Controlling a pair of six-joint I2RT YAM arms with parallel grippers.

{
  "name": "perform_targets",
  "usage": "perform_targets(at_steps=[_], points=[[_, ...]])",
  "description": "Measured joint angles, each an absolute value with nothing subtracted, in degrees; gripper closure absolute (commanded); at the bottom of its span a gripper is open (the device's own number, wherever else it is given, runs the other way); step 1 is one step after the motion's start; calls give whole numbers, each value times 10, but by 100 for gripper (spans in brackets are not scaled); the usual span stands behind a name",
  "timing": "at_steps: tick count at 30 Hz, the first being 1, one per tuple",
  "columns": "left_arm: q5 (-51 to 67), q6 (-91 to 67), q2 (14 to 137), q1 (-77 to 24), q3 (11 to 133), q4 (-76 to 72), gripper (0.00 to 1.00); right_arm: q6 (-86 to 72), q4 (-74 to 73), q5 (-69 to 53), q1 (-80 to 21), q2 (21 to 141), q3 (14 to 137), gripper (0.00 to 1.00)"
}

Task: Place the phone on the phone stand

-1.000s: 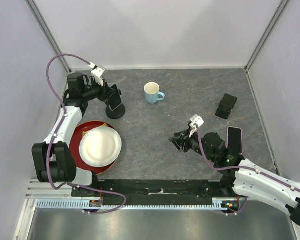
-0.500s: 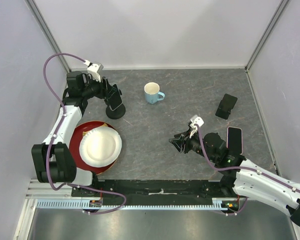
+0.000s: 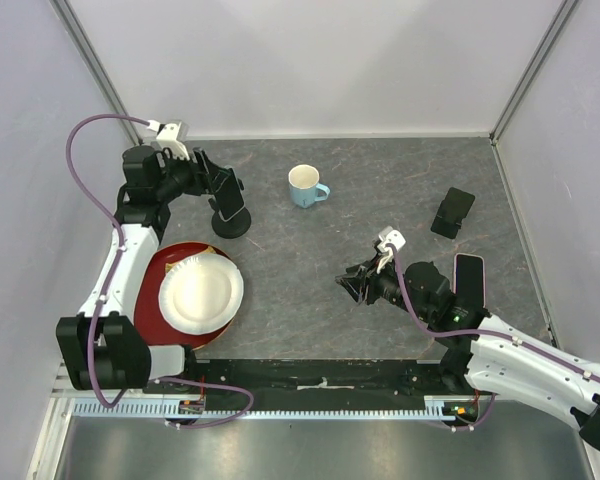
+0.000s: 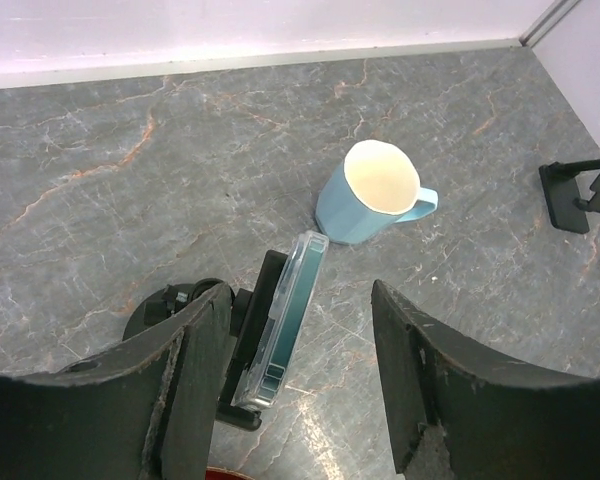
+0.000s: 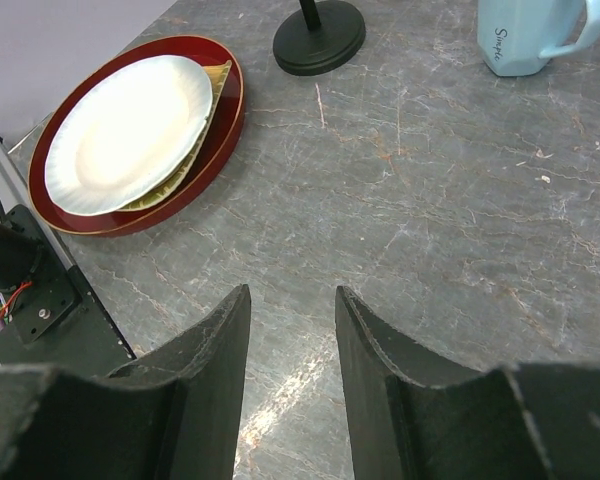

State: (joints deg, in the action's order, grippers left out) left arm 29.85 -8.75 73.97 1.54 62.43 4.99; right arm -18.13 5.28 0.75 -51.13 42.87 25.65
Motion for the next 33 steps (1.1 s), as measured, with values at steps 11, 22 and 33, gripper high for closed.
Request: perform_targets(at_steps=[11, 22, 33], points=[[285, -54, 764, 15, 624, 61, 53, -183, 53, 7, -511, 429, 256, 53], [259, -18, 782, 7, 631, 60, 89, -173, 53, 2, -511, 429, 256, 53], [207, -16, 797, 5, 666, 87, 98, -155, 52, -8, -511, 420, 256, 52]])
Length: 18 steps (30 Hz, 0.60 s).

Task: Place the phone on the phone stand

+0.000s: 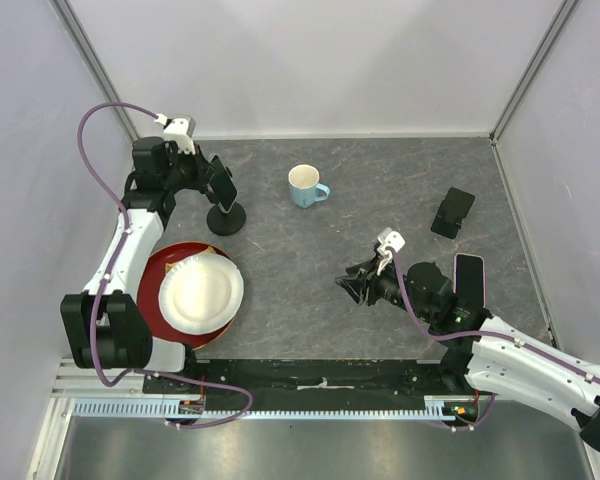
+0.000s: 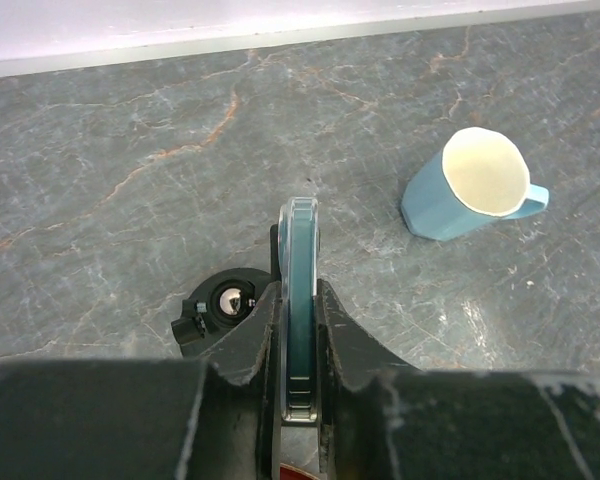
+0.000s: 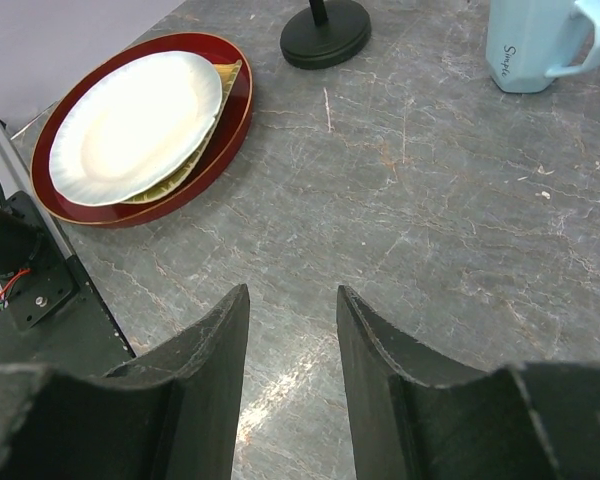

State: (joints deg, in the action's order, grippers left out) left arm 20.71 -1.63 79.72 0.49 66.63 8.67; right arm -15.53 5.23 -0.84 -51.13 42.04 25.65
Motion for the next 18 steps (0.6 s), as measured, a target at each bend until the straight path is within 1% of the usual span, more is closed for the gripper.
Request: perform_targets(at_steps=[10, 13, 18], points=[[136, -6, 851, 11, 725, 102, 98, -152, 52, -13, -511, 414, 256, 52], [149, -1, 877, 31, 747, 91, 98, -152, 51, -15, -511, 413, 256, 52], [192, 22, 950, 84, 817, 79, 98, -152, 51, -16, -511, 413, 256, 52]])
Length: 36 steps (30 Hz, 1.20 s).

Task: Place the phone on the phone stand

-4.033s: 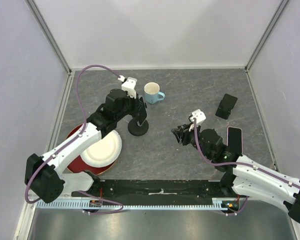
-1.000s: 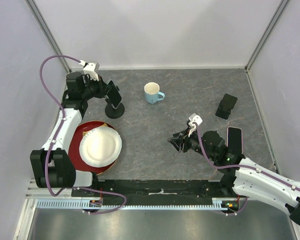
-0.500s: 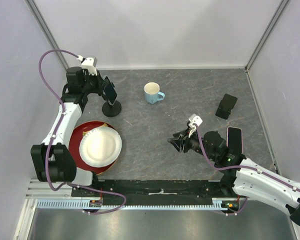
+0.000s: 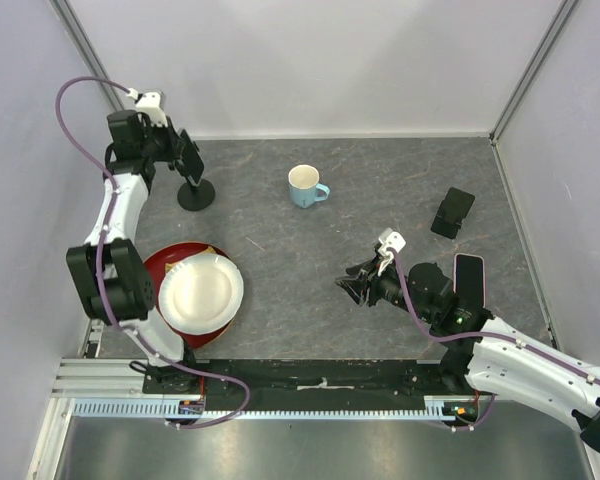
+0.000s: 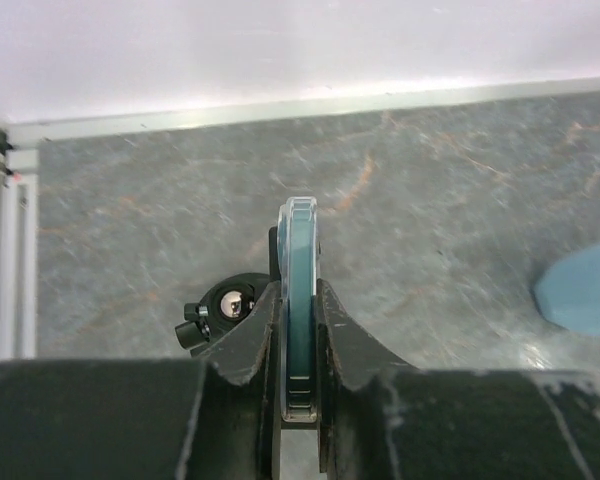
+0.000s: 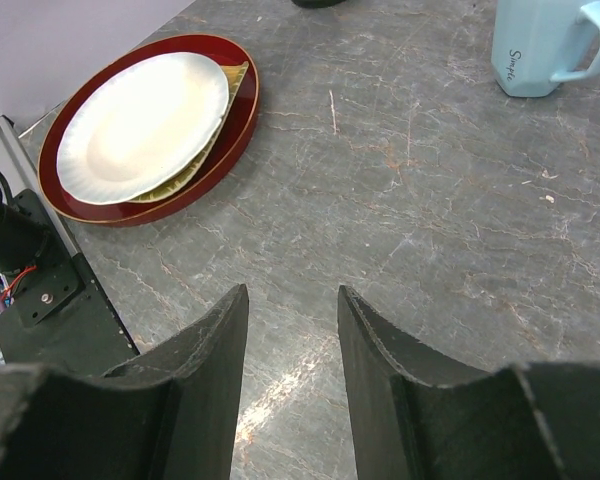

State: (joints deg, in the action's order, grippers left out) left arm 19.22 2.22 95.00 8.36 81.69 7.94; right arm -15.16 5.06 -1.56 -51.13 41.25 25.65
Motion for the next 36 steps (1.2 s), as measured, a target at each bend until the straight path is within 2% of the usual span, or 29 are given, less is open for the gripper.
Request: perform_targets(at_steps=[10, 16, 22, 36], points=[[206, 90, 1150, 128, 1065, 121, 98, -148, 50, -12, -511, 427, 256, 52], [215, 91, 1230, 143, 1174, 138, 98, -145, 49, 4, -511, 431, 255, 52], [215, 102, 1260, 152, 1219, 145, 98, -141, 49, 15, -511, 446, 255, 52], [224, 123, 1273, 154, 1234, 146, 96, -143, 50, 15, -510, 465, 255, 52]])
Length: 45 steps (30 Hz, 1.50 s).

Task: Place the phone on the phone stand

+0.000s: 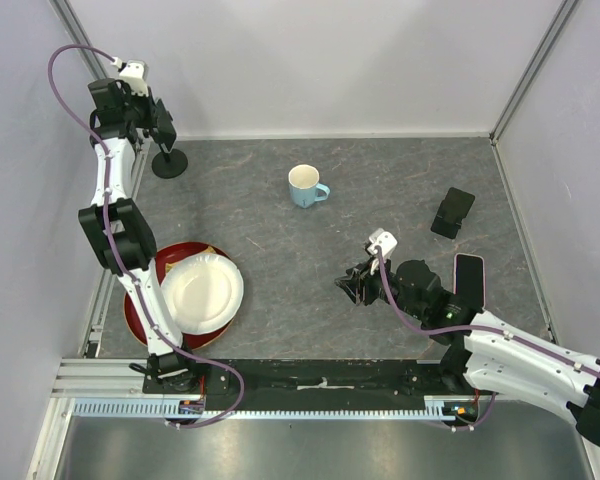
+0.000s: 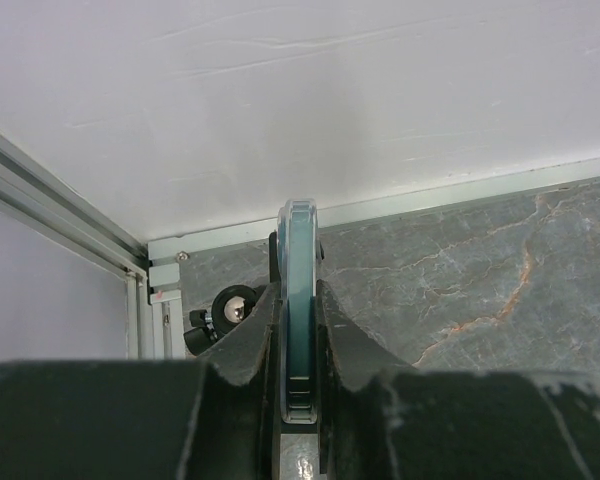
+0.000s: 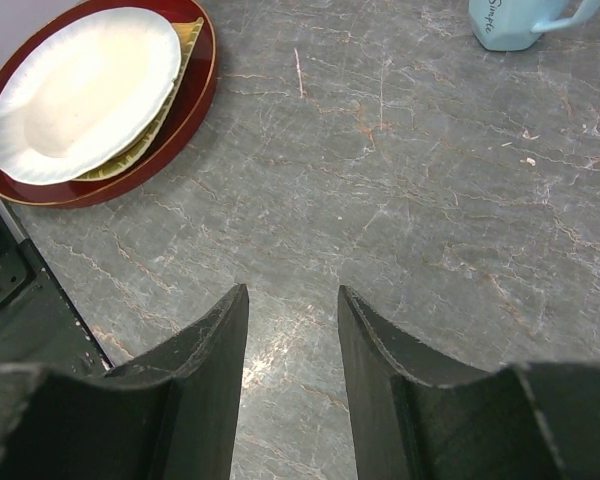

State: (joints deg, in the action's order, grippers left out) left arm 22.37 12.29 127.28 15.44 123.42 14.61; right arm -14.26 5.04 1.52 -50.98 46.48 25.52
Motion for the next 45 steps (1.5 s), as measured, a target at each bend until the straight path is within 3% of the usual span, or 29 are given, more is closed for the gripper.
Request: perform_targets(at_steps=[3, 4, 5, 7, 8, 16, 22, 25, 29, 32, 36, 42, 45], points=[[226, 129, 1274, 154, 1235, 146, 87, -143, 51, 15, -509, 468, 255, 52], [226, 129, 1274, 154, 1235, 146, 80, -143, 51, 15, -509, 470, 255, 52], [226, 129, 1274, 154, 1235, 146, 62, -143, 51, 15, -508, 472, 255, 52], [223, 133, 1274, 154, 1235, 143, 36, -143, 54, 13, -508, 478, 255, 52], [219, 134, 1275, 154, 1235, 136, 13, -143, 55, 13, -508, 482, 255, 52], [193, 116, 1270, 154, 1221, 85, 7, -152, 55, 8, -508, 482, 255, 52], [175, 11, 1205, 154, 1126, 67, 8, -164, 37, 11, -508, 462, 266, 50], [163, -113, 1124, 154, 1038, 71, 9, -174, 20, 24, -508, 458, 280, 50], [146, -272, 939, 141, 829, 12, 9, -201, 11, 38, -508, 461, 287, 48], [118, -323, 802, 78, 720, -1, 11, -234, 6, 44, -508, 479, 292, 47], [101, -324, 713, -70, 679, -4, 14, -272, -24, 64, -508, 525, 311, 46], [122, -252, 727, -198, 676, 56, 15, -307, -134, 111, -495, 659, 404, 42], [138, -213, 751, -209, 677, 102, 16, -316, -196, 144, -472, 703, 461, 30]])
